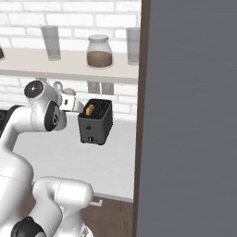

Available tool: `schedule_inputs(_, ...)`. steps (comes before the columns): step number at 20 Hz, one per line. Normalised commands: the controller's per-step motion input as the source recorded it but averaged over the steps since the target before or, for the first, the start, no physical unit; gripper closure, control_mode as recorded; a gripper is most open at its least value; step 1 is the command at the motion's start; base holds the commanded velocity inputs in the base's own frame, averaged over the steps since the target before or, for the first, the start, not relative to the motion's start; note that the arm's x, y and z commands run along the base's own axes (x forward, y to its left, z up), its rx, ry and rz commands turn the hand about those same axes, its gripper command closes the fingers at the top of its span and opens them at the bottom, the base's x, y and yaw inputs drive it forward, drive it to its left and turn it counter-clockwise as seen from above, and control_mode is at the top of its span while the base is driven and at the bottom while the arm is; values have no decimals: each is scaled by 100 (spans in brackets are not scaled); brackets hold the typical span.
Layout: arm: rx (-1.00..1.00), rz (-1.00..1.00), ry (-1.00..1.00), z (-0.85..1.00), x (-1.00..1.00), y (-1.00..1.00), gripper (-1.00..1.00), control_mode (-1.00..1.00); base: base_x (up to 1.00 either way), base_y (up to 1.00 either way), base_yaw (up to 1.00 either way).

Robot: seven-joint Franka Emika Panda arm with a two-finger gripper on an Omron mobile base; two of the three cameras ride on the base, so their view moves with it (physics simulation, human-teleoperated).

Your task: Start the toaster. Once the lever pops up, take the bread to the plate on the dining counter.

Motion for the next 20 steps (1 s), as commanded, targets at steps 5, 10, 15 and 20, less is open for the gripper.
schedule_inputs(5, 0, 0, 0, 0, 0, 0, -100, -100, 0, 0, 0)
schedule_inputs(10, 0, 0, 0, 0, 0, 0, -100, -100, 0, 0, 0)
schedule_inputs(15, 0, 0, 0, 0, 0, 0, -100, -100, 0, 0, 0)
schedule_inputs(20, -1, 0, 0, -11, -3, -1, -100, -100, 0, 0, 0)
